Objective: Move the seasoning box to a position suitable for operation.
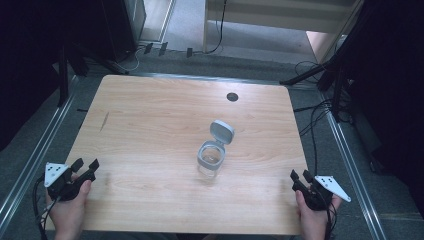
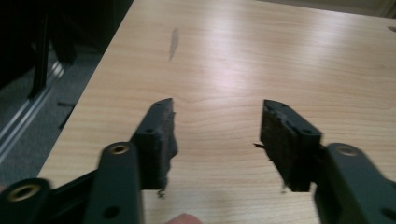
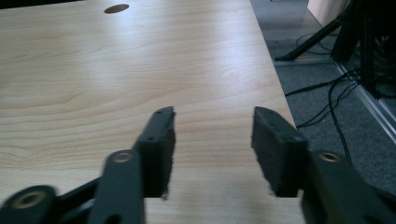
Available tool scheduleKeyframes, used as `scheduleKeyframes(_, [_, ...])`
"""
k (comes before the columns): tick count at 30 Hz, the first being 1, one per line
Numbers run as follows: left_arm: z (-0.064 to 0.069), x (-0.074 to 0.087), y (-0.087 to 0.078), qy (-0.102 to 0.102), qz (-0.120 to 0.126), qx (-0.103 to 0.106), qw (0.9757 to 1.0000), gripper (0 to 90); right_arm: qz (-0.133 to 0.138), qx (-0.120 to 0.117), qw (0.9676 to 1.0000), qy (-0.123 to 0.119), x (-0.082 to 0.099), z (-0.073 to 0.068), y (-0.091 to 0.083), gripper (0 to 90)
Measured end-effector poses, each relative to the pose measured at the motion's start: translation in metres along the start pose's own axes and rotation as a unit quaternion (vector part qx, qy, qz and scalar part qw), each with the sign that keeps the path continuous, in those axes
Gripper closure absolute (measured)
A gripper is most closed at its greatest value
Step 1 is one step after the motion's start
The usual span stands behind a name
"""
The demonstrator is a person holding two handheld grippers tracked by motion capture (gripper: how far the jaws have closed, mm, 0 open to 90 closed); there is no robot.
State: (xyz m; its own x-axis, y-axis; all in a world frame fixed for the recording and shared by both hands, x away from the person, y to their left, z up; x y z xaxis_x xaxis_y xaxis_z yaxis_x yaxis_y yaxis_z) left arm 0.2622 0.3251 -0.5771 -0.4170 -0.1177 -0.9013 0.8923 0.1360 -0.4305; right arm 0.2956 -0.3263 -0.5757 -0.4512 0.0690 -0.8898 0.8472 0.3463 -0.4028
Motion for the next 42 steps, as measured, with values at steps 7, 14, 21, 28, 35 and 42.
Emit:
scheduleKeyframes(7, [0.051,-0.009,-0.001,0.025,0.005,0.098,0.9949,67.8,0.016,-0.069,0.9971,0.028,-0.012,-0.032,0.005,73.7])
scheduleKeyframes(14, [0.094,-0.017,0.003,0.028,-0.014,0.157,0.9871,72.3,0.006,-0.109,0.9940,0.005,-0.029,-0.073,0.019,81.8])
scheduleKeyframes(21, [0.143,-0.024,0.008,0.033,-0.041,0.209,0.9766,79.5,0.003,-0.154,0.9878,-0.019,-0.055,-0.115,0.044,79.5])
scheduleKeyframes(28, [0.199,-0.028,0.008,0.035,-0.059,0.256,0.9642,81.9,0.004,-0.149,0.9888,-0.003,-0.076,-0.123,0.059,86.7])
scheduleKeyframes(35, [0.230,-0.030,0.016,0.051,-0.067,0.284,0.9551,82.4,-0.012,-0.158,0.9870,-0.030,-0.055,-0.143,0.067,90.0])
scheduleKeyframes(42, [0.254,-0.024,0.020,0.082,-0.069,0.299,0.9483,84.7,-0.032,-0.180,0.9830,-0.020,-0.030,-0.173,0.072,90.0])
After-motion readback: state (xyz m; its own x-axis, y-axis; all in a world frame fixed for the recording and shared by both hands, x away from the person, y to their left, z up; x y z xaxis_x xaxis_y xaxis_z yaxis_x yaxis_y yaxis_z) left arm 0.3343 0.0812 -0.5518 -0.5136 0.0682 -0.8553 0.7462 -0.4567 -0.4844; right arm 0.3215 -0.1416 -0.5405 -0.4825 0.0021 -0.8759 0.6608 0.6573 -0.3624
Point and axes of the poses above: each handheld gripper's, and its own axes: y roughly forward along the jaws, x roughly out of its underside, z roughly to its right, the point moved 7 cm from there along y, roughly forward along the jaws, and after that the axes turned 12 degrees about -x, right-handed, at the moved point
